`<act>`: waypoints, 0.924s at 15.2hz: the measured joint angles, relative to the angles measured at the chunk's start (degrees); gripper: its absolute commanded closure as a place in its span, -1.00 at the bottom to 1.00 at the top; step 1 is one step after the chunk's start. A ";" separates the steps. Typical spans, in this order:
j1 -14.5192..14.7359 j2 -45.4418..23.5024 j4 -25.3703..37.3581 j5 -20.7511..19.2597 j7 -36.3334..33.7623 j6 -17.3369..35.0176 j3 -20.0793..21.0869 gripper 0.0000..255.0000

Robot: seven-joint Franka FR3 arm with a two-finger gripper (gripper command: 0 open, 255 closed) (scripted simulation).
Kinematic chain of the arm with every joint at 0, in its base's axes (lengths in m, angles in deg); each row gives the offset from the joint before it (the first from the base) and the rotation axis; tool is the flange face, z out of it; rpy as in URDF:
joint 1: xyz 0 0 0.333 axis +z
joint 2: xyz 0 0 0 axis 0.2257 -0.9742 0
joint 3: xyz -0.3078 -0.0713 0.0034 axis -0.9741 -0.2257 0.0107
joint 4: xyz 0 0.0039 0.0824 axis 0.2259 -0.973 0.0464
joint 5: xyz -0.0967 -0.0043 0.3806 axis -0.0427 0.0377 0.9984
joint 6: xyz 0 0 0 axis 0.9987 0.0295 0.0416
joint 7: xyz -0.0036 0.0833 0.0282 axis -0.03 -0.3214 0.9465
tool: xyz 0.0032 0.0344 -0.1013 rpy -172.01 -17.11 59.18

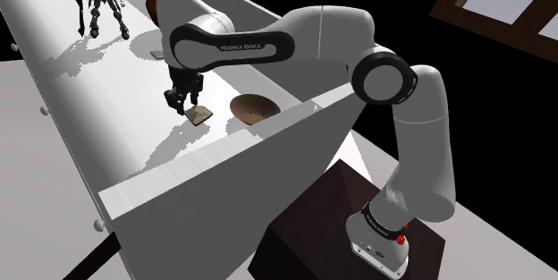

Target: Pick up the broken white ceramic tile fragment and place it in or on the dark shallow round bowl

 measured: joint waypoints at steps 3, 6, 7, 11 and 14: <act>0.20 0.43 1.71 0.18 0.23 -2.10 0.11 1.00; 0.39 0.62 3.78 0.33 0.56 -4.31 0.18 1.00; 0.46 0.65 4.39 0.36 0.64 -4.94 0.19 1.00; 0.68 0.71 7.50 0.50 1.21 -8.04 0.22 1.00; 0.93 0.77 9.80 0.56 1.54 -10.34 0.25 1.00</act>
